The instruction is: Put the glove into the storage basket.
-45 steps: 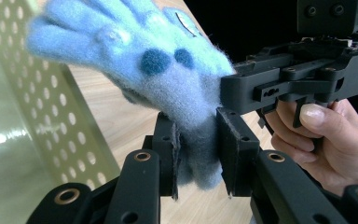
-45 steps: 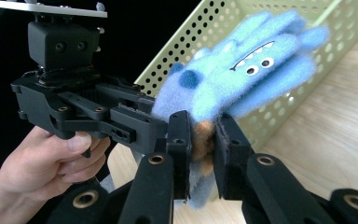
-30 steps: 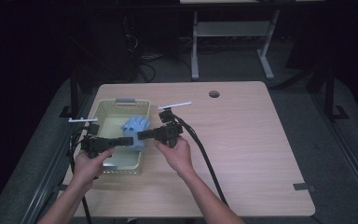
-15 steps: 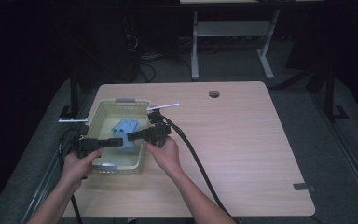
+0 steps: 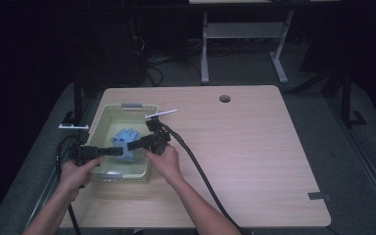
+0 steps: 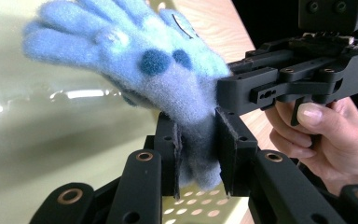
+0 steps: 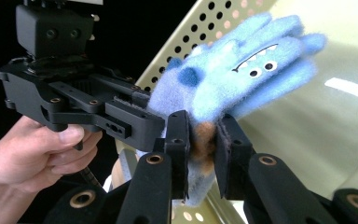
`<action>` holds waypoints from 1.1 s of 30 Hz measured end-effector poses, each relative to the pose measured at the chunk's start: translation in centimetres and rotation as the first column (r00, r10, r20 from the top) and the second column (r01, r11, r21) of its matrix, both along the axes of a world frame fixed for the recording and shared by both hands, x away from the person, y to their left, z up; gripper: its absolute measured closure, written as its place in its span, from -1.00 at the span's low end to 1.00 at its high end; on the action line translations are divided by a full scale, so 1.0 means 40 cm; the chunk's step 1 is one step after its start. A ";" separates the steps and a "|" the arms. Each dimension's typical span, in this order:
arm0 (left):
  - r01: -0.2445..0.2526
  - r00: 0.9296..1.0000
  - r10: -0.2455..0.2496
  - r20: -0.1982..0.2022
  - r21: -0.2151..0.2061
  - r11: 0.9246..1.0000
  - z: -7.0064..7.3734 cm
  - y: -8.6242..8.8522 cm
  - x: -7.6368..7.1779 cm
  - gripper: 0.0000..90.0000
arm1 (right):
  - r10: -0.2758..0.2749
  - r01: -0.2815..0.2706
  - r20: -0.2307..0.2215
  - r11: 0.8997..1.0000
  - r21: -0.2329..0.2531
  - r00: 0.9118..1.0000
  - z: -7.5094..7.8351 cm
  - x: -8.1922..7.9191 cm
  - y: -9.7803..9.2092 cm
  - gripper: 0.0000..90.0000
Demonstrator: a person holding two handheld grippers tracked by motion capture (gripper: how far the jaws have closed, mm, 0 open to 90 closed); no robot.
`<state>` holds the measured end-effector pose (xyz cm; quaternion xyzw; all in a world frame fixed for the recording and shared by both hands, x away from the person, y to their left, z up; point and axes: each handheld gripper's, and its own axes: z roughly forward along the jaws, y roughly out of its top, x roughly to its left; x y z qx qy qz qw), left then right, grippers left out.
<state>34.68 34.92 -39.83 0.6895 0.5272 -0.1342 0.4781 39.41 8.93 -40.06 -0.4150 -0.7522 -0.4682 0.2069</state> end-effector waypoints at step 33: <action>-0.026 0.997 0.039 -0.070 0.170 0.985 -0.029 -0.018 0.022 0.59 | -0.019 0.018 -0.007 0.994 -0.103 1.000 -0.007 0.021 -0.027 0.60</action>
